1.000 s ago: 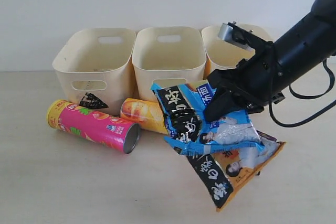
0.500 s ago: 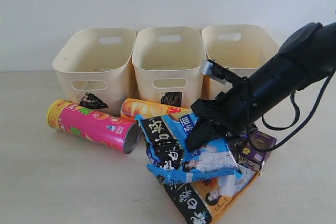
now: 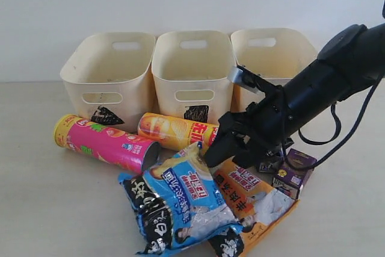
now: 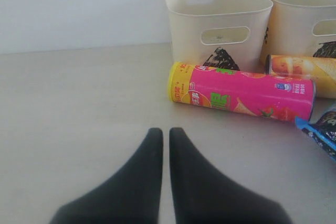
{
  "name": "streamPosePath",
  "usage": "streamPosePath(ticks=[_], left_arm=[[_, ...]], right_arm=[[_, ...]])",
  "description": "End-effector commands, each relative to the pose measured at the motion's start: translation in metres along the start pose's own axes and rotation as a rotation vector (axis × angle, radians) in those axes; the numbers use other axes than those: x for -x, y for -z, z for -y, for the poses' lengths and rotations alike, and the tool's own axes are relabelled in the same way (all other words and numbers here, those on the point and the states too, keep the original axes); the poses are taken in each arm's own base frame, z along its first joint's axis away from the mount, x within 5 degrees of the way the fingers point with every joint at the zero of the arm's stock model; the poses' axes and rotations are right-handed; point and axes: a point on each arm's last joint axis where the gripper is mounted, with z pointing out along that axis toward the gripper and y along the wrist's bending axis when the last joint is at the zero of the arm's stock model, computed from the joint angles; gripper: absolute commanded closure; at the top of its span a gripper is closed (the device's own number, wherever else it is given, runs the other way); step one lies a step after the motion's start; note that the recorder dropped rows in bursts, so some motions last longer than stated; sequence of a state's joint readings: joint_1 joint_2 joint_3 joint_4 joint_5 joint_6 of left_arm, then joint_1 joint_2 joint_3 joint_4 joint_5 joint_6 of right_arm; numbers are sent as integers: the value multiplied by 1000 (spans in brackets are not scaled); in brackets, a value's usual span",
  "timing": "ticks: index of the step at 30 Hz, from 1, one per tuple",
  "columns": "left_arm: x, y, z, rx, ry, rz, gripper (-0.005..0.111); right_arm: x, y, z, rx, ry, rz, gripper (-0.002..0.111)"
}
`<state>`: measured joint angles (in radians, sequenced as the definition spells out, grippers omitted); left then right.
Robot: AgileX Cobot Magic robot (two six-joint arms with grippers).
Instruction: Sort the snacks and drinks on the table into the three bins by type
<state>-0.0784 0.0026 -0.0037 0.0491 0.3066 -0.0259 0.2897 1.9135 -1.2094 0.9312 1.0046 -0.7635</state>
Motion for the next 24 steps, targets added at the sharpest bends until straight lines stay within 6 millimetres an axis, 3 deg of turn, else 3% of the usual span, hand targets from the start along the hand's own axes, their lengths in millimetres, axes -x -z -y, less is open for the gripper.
streamPosePath(ticks=[1,4,7,10,13,19,24], left_arm=[[-1,0,0,-4,18,-3,103],[-1,0,0,-4,18,-3,103],[-1,0,0,-4,18,-3,103],[-1,0,0,-4,18,-3,103],[-1,0,0,-4,18,-3,103],[-1,0,0,-4,18,-3,103],[-1,0,0,-4,18,-3,103]], right_arm=[[9,15,-5,-75,81,-36,45],[20,34,-6,-232,137,-2,45],[15,43,-25,-180,143,-37,45],[7,20,-60,-150,236,-138,45],[8,-4,-77,-182,322,-128,41],[11,-37,-95,-316,531,-94,9],[4,-62,-96,-301,524,-151,10]])
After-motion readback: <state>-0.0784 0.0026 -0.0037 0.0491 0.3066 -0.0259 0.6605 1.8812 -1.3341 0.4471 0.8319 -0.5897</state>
